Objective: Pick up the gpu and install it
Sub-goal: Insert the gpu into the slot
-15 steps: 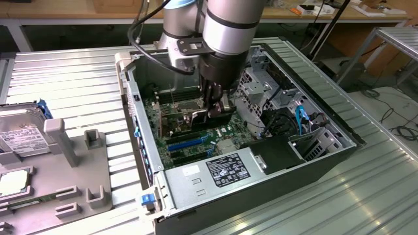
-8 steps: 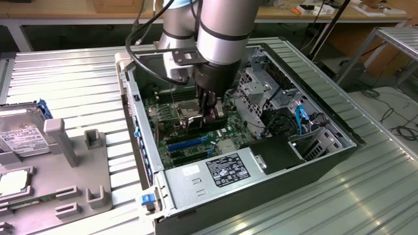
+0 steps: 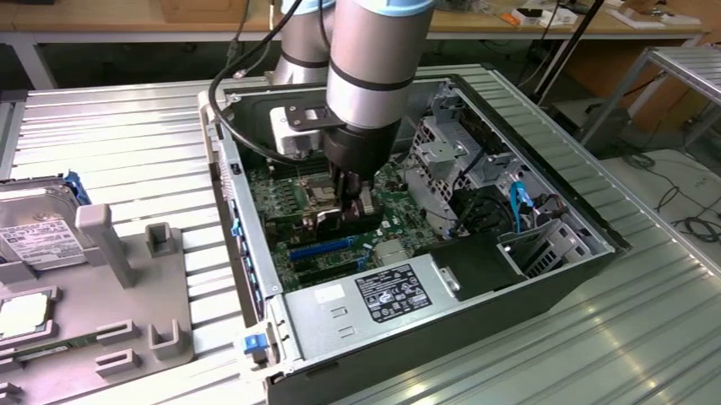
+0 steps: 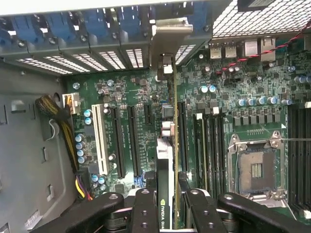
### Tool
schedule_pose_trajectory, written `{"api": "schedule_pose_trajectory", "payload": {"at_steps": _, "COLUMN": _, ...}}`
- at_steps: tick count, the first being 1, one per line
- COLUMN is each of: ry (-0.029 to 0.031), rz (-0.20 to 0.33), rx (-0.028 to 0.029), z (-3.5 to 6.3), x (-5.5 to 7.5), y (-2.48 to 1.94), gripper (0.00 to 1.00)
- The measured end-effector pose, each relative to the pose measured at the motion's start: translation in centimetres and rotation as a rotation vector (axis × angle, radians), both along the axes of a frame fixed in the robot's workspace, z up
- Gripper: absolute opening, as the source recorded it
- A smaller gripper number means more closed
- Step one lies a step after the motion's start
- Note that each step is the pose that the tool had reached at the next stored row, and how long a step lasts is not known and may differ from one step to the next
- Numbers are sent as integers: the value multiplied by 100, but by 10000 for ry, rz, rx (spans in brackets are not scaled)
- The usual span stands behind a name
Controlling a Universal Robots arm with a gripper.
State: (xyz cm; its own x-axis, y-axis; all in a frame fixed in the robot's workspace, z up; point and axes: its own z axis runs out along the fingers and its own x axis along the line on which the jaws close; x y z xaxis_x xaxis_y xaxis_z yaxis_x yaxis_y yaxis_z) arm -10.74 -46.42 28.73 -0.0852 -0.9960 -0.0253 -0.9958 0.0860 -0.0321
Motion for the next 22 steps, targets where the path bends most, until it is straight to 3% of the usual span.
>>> {"api": "schedule_pose_trajectory", "payload": {"at_steps": 1, "ry": 0, "rz": 1, "rx": 0, "z": 0, "x": -1, "y": 0, "gripper": 27}}
{"api": "schedule_pose_trajectory", "payload": {"at_steps": 4, "ry": 219, "rz": -2, "rx": 0, "z": -3, "x": -2, "y": 0, "gripper": 27}}
{"api": "schedule_pose_trajectory", "payload": {"at_steps": 5, "ry": 227, "rz": -3, "rx": -16, "z": -5, "x": -2, "y": 0, "gripper": 27}}
{"api": "schedule_pose_trajectory", "payload": {"at_steps": 6, "ry": 283, "rz": -1, "rx": -78, "z": -7, "x": 2, "y": 0, "gripper": 27}}
{"api": "schedule_pose_trajectory", "payload": {"at_steps": 9, "ry": 288, "rz": -3, "rx": -98, "z": -8, "x": 4, "y": 0, "gripper": 27}}
{"api": "schedule_pose_trajectory", "payload": {"at_steps": 16, "ry": 296, "rz": -50, "rx": -58, "z": -80, "x": 4, "y": 0, "gripper": 27}}
{"api": "schedule_pose_trajectory", "payload": {"at_steps": 17, "ry": 335, "rz": -50, "rx": -56, "z": -82, "x": 6, "y": 0, "gripper": 27}}
{"api": "schedule_pose_trajectory", "payload": {"at_steps": 18, "ry": 476, "rz": -56, "rx": -59, "z": -81, "x": 6, "y": 0, "gripper": 27}}
{"api": "schedule_pose_trajectory", "payload": {"at_steps": 21, "ry": 591, "rz": -56, "rx": -60, "z": -81, "x": 11, "y": 0, "gripper": 27}}
{"api": "schedule_pose_trajectory", "payload": {"at_steps": 22, "ry": 591, "rz": -56, "rx": -60, "z": -81, "x": 11, "y": 0, "gripper": 27}}
